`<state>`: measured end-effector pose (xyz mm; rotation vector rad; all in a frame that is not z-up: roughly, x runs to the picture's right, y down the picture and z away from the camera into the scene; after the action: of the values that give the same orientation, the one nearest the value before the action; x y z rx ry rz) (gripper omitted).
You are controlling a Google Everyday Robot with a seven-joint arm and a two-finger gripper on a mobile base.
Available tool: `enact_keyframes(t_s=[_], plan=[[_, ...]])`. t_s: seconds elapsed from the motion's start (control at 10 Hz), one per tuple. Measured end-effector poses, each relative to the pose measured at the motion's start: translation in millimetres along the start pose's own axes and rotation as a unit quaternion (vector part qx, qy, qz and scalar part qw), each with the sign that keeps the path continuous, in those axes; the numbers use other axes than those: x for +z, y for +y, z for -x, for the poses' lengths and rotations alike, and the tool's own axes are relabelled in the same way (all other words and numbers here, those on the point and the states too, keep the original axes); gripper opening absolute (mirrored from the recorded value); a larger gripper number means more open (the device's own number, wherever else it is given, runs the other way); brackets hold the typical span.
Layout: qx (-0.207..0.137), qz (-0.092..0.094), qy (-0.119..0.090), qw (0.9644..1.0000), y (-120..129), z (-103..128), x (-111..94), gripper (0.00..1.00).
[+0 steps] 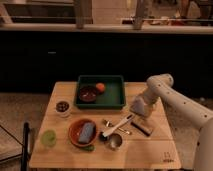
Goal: Place towel in metal cup
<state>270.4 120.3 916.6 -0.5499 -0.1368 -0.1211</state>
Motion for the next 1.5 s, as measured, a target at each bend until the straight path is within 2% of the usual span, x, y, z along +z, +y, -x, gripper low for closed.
enact_keyframes(t_s=[0.4, 1.0, 1.1, 1.5], plan=[[-0.030, 0.013, -0.002, 0.9995, -4, 11, 10, 0.80], [-0.032, 0.031, 0.002, 0.9990, -1, 4, 22, 0.79], [-0.031, 0.031, 0.004, 0.9990, -1, 2, 23, 0.73], [-0.028, 0.029, 0.013, 0.9991, -3, 0, 22, 0.33]])
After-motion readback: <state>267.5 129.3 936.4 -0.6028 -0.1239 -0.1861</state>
